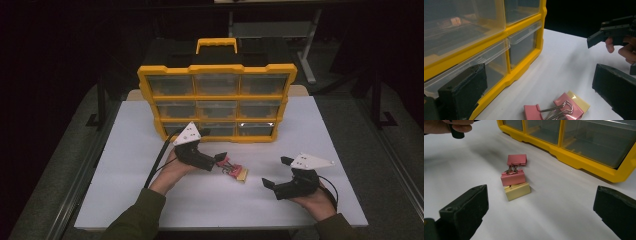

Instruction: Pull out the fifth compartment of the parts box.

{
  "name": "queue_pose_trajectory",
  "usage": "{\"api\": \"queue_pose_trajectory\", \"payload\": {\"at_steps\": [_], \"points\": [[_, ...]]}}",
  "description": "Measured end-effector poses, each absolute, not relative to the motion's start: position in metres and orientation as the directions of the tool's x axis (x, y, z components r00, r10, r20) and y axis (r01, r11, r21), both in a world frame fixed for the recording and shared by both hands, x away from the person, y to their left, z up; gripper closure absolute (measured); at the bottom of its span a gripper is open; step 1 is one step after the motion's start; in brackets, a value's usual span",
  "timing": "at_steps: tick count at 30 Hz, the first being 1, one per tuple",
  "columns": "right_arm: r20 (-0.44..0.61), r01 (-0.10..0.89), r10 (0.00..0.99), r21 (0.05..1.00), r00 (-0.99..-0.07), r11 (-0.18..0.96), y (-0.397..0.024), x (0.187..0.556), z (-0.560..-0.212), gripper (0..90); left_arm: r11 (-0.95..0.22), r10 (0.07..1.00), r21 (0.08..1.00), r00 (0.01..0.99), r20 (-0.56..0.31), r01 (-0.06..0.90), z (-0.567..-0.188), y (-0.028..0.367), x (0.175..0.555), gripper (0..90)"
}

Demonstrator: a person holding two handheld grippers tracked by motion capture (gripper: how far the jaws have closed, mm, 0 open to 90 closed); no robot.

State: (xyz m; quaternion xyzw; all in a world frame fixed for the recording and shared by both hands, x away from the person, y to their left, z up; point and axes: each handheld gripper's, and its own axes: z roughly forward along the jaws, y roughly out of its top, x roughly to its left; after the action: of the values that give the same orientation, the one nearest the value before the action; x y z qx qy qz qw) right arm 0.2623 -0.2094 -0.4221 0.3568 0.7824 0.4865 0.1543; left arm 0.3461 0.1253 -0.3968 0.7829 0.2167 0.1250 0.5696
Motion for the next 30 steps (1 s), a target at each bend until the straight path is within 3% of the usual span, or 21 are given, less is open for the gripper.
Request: {"api": "queue_pose_trajectory", "payload": {"at_steps": [30], "points": [[0.098, 0.394, 0.698, 0.876, -0.709, 0.277, -0.2085, 0.2625, -0.4218, 0.0, -0.356, 0.465, 0.932, 0.878, 0.113, 0.069, -0.3981, 0.1215, 0.3414, 0.0]]}}
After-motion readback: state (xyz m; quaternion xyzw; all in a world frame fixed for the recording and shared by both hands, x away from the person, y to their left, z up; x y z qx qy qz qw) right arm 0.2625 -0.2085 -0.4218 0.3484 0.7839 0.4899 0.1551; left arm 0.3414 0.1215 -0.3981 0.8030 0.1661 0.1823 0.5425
